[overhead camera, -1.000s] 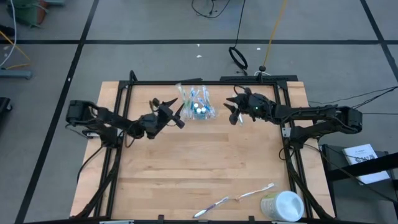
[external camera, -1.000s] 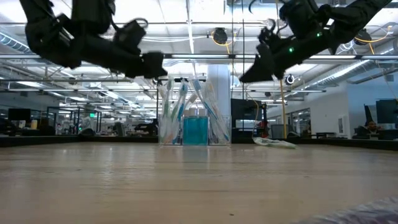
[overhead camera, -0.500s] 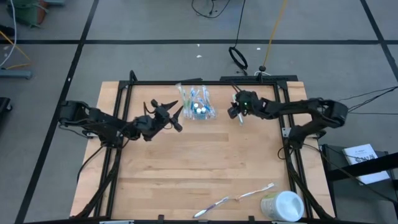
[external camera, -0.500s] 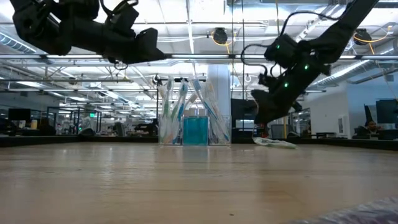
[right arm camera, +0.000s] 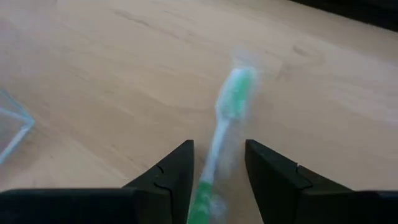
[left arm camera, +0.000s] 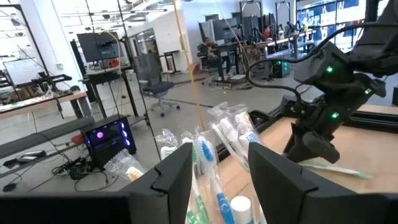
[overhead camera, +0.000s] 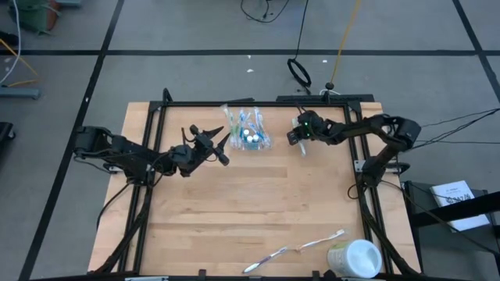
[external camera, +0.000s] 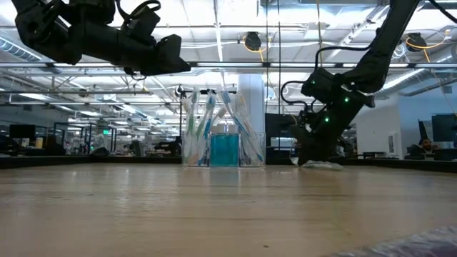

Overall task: Pick & Place toothbrushing station
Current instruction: Put the green toothbrush into the transparent organizer

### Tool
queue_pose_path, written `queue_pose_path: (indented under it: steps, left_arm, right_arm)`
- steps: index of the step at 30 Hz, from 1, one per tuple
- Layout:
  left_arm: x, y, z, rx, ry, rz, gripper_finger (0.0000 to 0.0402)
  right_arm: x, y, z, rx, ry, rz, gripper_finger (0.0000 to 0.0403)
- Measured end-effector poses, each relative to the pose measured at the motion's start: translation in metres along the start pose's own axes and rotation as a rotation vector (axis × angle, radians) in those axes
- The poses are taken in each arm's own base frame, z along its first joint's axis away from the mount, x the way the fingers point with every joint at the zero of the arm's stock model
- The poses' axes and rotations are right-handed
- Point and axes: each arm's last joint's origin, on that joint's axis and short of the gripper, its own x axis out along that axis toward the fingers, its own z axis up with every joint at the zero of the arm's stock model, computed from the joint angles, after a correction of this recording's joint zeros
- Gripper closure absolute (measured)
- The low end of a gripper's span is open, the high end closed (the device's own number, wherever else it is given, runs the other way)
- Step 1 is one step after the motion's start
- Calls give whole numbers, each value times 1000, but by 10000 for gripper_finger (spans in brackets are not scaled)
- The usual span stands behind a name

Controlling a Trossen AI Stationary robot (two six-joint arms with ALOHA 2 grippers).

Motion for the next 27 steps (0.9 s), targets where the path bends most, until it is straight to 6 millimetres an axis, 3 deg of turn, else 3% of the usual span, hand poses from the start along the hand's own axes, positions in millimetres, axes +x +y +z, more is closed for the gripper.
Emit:
queue_pose_path:
  steps: [5,12,16,20,27]
  left_arm:
    - [0,0,0,-1,0,1,241]
    - [0,0,0,2,3,1,241]
    - [0,0,0,-17,3,0,241]
    - [0,0,0,-21,3,0,241]
    - [0,-1,0,-38,1,-20,241]
  right_arm:
    - [3,0,-1,-61,-5,3,295]
    - [-5,0,7,-41,-37,36,390]
    - [-17,7,15,-79,-102,70,393]
    - [-37,25,28,-110,-243,163,400]
    - [-79,74,44,-195,-627,403,402]
